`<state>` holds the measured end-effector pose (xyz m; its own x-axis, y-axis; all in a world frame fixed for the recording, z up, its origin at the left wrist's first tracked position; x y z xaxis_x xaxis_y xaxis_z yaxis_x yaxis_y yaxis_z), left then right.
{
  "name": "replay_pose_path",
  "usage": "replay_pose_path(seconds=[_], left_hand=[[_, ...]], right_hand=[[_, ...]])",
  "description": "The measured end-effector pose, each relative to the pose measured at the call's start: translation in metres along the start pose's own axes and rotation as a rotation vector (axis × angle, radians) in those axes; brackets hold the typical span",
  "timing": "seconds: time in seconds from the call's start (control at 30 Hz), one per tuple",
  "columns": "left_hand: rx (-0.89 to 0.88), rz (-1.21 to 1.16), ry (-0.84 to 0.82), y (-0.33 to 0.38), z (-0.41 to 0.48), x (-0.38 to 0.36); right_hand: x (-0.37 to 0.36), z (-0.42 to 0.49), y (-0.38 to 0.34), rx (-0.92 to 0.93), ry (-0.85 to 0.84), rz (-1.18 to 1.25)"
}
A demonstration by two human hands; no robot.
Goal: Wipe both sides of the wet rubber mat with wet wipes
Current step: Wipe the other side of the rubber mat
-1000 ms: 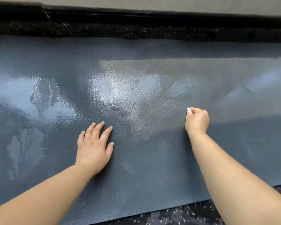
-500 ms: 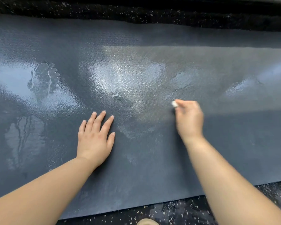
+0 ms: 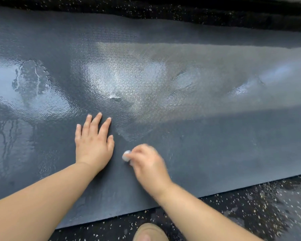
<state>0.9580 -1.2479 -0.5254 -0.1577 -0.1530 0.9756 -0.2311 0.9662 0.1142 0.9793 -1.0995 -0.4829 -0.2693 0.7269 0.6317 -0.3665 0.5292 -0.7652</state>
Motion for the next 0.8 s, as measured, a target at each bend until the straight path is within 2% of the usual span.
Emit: replay_pose_path(seconds=[0.07,0.13,0.2,0.23,0.3,0.4,0.5,0.57,0.6,0.67,0.73,0.8], left_hand=[[-0.015,0.021,-0.010,0.000,0.000,0.001],[-0.026,0.035,-0.018,0.001,0.000,0.001],[-0.025,0.040,-0.016,0.001,0.001,0.001],[-0.019,0.038,-0.013,0.002,0.001,0.001],[-0.005,0.026,-0.013,0.001,0.001,0.000],[-0.005,0.022,-0.018,0.002,0.000,0.000],[-0.019,0.009,-0.018,0.000,0.000,0.002],[-0.049,0.012,-0.015,-0.003,0.000,0.005],[-0.064,0.012,-0.016,-0.006,0.000,0.007],[-0.074,0.012,-0.009,-0.012,-0.001,0.012],[-0.042,0.027,-0.010,-0.021,-0.001,0.014],[-0.008,0.031,-0.024,-0.029,0.000,0.012]], right_hand=[[0.058,0.014,0.044,-0.129,0.209,-0.046],[0.123,0.015,0.104,-0.414,0.417,-0.095],[0.161,0.000,0.148,-0.682,0.519,-0.135],[0.163,-0.007,0.157,-0.744,0.526,-0.171],[0.143,-0.008,0.142,-0.708,0.474,-0.230],[0.070,-0.004,0.072,-0.408,0.278,-0.226],[-0.008,-0.016,0.000,-0.092,-0.034,-0.090],[-0.017,-0.013,-0.007,-0.026,-0.118,0.020],[-0.004,-0.002,0.004,-0.064,-0.068,0.048],[0.043,0.027,0.047,-0.259,0.145,0.043],[0.093,0.049,0.095,-0.456,0.318,-0.052],[0.123,0.062,0.129,-0.605,0.402,-0.152]])
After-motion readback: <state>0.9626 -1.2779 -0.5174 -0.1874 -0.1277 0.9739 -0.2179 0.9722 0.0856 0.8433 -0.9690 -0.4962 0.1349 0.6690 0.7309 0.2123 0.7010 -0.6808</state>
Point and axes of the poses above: each hand's wrist, its own z-axis towards the middle knuckle, its own x-axis out of the back of the hand, y = z × x, the point moved 9 cm from there along z, towards the middle knuckle, and after that the axes turned 9 degrees about z, right-handed, at the moved point
